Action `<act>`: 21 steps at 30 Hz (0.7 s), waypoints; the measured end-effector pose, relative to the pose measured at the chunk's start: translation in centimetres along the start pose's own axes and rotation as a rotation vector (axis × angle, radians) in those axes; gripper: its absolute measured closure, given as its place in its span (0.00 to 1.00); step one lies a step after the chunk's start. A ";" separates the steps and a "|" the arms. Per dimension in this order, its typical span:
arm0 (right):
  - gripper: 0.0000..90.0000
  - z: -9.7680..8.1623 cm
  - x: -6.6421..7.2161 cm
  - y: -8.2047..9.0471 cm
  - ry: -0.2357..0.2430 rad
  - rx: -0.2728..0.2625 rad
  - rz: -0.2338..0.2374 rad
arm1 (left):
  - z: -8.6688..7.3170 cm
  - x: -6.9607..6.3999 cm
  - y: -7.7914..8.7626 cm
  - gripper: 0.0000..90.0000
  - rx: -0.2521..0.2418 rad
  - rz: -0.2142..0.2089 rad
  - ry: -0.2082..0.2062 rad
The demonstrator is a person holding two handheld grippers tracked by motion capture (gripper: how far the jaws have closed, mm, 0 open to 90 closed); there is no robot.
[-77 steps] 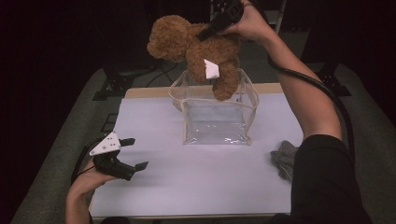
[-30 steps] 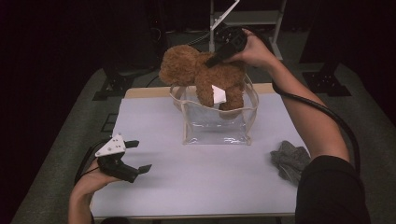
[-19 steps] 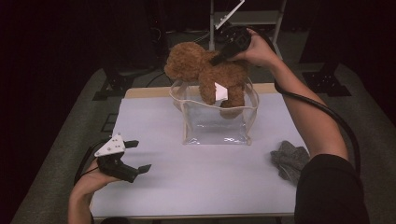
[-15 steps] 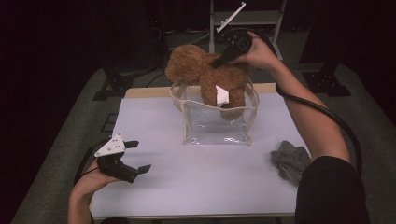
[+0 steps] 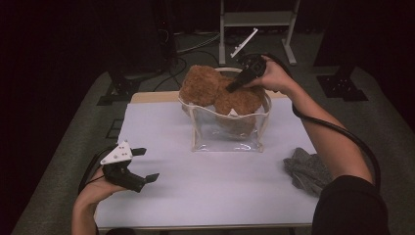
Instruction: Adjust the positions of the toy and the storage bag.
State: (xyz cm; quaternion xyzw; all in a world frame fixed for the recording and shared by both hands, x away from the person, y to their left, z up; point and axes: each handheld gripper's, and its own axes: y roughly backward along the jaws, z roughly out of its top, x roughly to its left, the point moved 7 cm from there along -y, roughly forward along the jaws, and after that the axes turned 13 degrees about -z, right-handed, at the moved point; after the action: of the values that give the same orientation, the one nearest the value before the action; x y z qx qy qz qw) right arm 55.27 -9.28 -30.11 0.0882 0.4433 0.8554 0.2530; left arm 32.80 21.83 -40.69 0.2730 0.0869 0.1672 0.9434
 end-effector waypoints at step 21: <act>0.51 -1.3 0.8 -2.0 0.004 0.037 0.019 | 0.0 -0.1 0.0 0.03 0.001 0.000 -0.001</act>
State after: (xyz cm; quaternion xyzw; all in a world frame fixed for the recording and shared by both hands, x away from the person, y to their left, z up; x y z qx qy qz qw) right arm 54.82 -8.84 -32.59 0.0952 0.4587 0.8495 0.2425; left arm 32.75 21.82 -40.67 0.2736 0.0866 0.1670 0.9433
